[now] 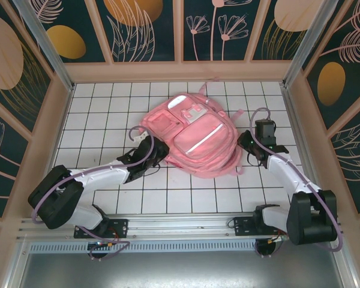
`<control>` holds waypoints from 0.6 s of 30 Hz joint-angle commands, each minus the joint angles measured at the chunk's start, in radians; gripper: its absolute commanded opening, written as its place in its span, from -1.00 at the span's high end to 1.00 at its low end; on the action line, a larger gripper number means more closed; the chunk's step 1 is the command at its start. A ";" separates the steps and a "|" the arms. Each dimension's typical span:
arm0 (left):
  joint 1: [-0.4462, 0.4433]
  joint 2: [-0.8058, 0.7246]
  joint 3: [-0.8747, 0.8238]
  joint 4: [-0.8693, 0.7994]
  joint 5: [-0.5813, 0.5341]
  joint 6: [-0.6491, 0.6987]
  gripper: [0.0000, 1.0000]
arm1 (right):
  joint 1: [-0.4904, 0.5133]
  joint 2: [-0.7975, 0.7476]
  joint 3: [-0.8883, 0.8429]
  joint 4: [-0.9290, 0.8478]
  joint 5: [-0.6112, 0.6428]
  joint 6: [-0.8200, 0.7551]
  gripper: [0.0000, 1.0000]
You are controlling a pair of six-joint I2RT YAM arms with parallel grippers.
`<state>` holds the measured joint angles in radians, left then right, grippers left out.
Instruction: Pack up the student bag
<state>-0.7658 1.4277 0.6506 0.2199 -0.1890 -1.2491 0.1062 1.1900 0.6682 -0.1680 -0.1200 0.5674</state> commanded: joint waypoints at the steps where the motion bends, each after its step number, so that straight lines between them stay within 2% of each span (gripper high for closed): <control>1: -0.011 0.009 0.012 -0.027 0.009 0.021 0.39 | -0.004 -0.042 0.044 0.077 0.025 -0.023 0.39; 2: -0.011 0.002 0.016 -0.042 0.002 0.029 0.23 | 0.002 -0.061 0.041 0.066 0.030 -0.023 0.27; 3: -0.012 -0.008 0.015 -0.051 -0.003 0.037 0.21 | 0.011 -0.079 0.039 0.054 0.038 -0.024 0.21; 5: -0.012 -0.038 0.015 -0.079 -0.019 0.064 0.11 | 0.038 -0.122 0.028 0.025 0.052 -0.024 0.17; 7: -0.011 -0.072 0.017 -0.122 -0.036 0.092 -0.07 | 0.077 -0.166 0.010 0.008 0.050 -0.022 0.15; 12: -0.010 -0.153 0.000 -0.238 -0.108 0.185 -0.22 | 0.253 -0.274 -0.064 -0.004 0.080 0.012 0.14; 18: -0.005 -0.204 -0.062 -0.253 -0.109 0.293 -0.18 | 0.557 -0.342 -0.158 0.051 0.181 0.092 0.23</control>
<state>-0.7742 1.2404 0.6243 0.0212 -0.2722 -1.0405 0.5667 0.8639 0.5411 -0.1452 -0.0200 0.6056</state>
